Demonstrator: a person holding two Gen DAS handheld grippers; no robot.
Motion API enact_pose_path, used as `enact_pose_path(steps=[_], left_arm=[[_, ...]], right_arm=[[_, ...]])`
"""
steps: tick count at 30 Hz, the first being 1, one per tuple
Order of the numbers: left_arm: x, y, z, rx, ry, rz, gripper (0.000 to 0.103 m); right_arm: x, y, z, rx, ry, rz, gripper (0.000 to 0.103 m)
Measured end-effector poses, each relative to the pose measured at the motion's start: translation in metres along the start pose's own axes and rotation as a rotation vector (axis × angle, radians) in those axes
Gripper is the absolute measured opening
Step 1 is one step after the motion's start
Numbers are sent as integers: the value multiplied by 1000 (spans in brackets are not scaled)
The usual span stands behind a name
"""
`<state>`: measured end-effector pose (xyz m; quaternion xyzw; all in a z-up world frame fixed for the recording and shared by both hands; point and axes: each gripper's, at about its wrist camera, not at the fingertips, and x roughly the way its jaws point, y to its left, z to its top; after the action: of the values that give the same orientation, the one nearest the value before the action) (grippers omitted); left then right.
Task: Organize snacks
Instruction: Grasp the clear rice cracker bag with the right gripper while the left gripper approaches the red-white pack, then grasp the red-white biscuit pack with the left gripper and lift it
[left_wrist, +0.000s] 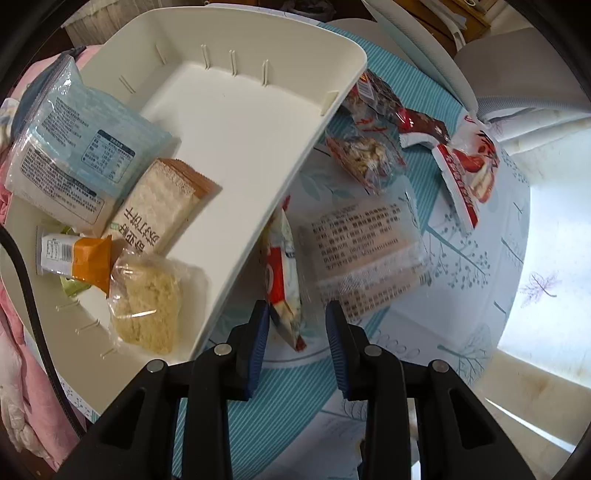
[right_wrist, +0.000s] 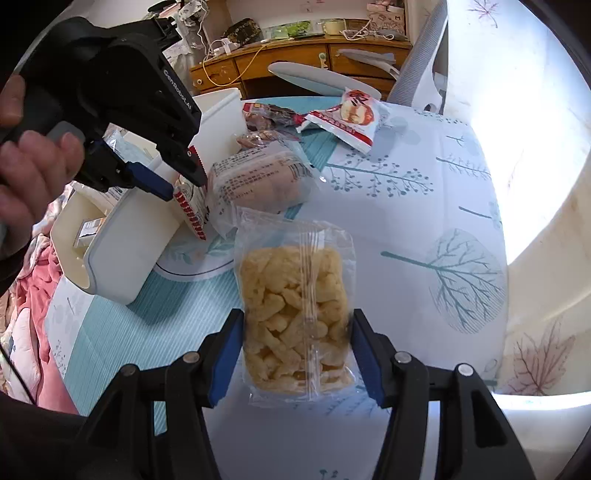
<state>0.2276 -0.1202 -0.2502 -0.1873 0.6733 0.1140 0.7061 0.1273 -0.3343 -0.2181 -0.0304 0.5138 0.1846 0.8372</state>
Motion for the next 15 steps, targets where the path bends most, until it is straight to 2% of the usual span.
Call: enact_pose_path(steps=[5, 15], left_arm=[[9, 2, 5, -9, 1, 19, 14], [11, 3, 8, 36, 28, -21, 11]], right_arm=[[-4, -2, -1, 9, 12, -23, 57], [-7, 8, 3, -2, 12, -28, 57]])
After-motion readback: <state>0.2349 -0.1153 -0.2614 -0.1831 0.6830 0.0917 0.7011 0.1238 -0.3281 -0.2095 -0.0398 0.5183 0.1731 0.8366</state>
